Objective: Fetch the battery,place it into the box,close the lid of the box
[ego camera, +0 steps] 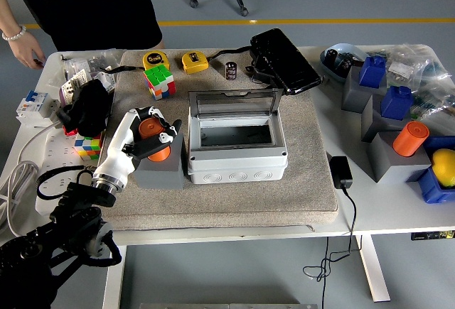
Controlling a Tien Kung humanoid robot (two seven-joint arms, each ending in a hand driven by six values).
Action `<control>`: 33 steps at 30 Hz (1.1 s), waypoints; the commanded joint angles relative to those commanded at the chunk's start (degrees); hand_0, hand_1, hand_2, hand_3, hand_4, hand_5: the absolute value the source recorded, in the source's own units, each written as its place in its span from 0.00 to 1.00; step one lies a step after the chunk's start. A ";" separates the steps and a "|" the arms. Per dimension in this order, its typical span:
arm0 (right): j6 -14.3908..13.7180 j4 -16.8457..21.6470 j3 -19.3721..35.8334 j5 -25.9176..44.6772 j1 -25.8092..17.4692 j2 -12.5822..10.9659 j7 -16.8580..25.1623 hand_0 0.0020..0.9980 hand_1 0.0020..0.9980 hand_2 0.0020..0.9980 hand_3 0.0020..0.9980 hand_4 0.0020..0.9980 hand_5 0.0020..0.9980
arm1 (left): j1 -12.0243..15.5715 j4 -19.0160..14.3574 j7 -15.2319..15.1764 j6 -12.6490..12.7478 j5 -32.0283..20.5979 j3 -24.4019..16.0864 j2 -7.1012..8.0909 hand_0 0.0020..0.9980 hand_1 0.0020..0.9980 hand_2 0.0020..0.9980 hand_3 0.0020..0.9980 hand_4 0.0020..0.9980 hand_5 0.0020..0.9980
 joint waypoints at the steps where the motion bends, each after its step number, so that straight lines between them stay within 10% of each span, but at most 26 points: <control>1: 0.02 0.01 0.02 0.11 -0.02 0.01 0.21 0.61 0.65 0.62 0.58 0.93 0.48 | -0.03 -0.12 -0.08 0.05 0.02 0.02 0.00 0.21 0.12 0.15 0.19 0.00 0.00; 8: -0.33 0.12 0.48 0.28 0.13 0.00 1.24 0.61 0.64 0.61 0.58 0.93 0.48 | -0.25 -4.23 1.74 1.70 6.70 -2.03 0.89 0.21 0.11 0.15 0.19 0.00 0.00; 20: -0.58 0.05 0.62 0.31 0.22 -0.11 1.24 0.61 0.64 0.61 0.57 0.92 0.48 | -9.57 -12.06 19.12 5.32 30.41 4.55 4.22 0.21 0.12 0.14 0.20 0.00 0.00; 32: -0.73 0.02 0.19 0.62 0.67 -0.26 1.17 0.61 0.64 0.61 0.57 0.92 0.47 | -25.15 -10.72 40.40 5.30 41.53 19.69 0.06 0.21 0.13 0.14 0.20 0.07 0.00; 33: -0.73 0.02 0.16 0.64 0.71 -0.27 1.16 0.61 0.64 0.60 0.57 0.92 0.47 | -25.87 -10.48 41.92 4.98 42.05 20.42 -0.32 0.21 0.15 0.15 0.21 0.37 0.00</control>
